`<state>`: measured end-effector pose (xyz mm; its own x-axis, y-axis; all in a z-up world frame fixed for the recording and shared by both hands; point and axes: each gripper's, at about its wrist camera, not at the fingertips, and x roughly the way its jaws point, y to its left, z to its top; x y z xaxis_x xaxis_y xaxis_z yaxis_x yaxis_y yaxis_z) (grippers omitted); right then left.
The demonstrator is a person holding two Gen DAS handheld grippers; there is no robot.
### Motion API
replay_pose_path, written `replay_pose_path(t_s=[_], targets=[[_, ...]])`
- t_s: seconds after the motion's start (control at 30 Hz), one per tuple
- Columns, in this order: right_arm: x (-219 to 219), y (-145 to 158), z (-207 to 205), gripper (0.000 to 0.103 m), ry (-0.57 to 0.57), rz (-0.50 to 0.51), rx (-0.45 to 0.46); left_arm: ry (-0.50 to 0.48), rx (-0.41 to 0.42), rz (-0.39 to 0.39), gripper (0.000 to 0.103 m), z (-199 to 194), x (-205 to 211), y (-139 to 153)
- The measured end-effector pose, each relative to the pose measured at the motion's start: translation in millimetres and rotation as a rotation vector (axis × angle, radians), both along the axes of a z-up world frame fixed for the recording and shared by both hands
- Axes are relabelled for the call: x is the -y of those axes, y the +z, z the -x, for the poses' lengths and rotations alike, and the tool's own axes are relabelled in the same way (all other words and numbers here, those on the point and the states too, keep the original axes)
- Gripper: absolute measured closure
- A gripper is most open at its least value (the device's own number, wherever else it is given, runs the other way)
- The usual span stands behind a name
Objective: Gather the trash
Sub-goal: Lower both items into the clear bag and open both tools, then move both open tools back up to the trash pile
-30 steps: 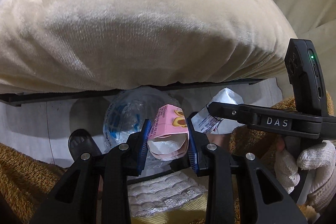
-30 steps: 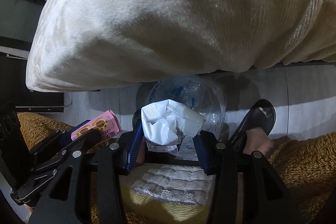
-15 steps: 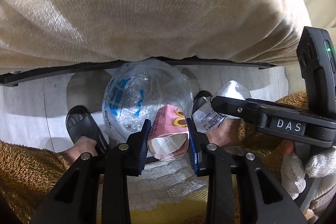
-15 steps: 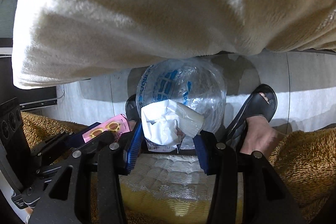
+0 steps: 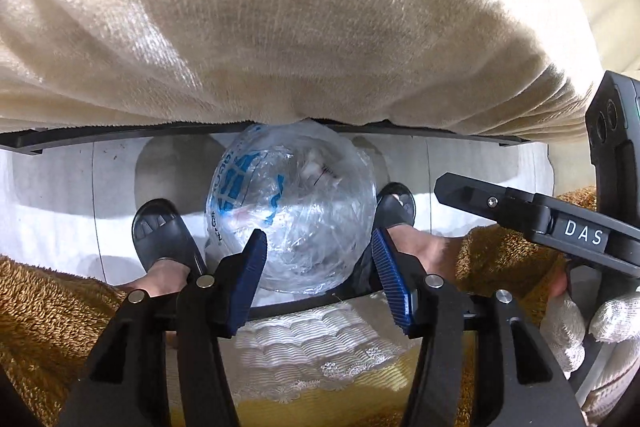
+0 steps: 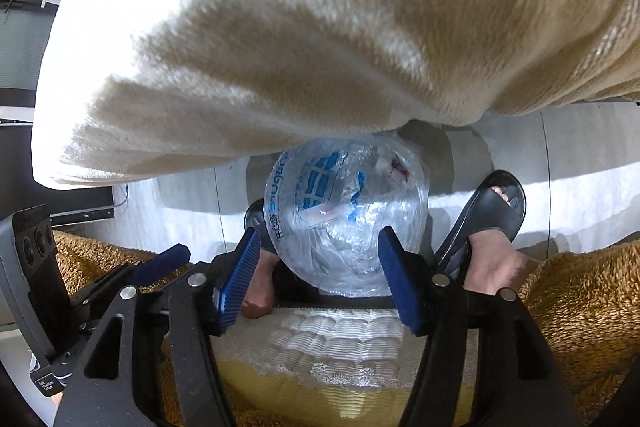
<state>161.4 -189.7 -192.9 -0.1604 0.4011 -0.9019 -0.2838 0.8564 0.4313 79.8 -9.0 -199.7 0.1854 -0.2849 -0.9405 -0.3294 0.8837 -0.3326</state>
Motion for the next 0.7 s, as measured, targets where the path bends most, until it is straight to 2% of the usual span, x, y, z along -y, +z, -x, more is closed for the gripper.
replay_pose_path(t_s=[0.2, 0.4, 0.57, 0.7], targets=[[2.6, 18.9, 5.8, 0.042, 0.004, -0.038, 0.070, -0.003, 0.080, -0.018, 0.049, 5.3, 0.4, 19.8], [10.9, 45.7, 16.3, 0.042, 0.008, -0.094, 0.155, -0.005, 0.205, -0.051, 0.049, 14.8, 0.8, 51.8], [20.9, 77.5, 27.3, 0.042, 0.013, -0.142, 0.259, 0.005, 0.335, -0.097, 0.049, 28.5, 3.1, 88.4], [30.5, 106.9, 35.0, 0.042, 0.014, -0.183, 0.357, 0.013, 0.407, -0.109, 0.049, 36.6, 5.0, 114.8]])
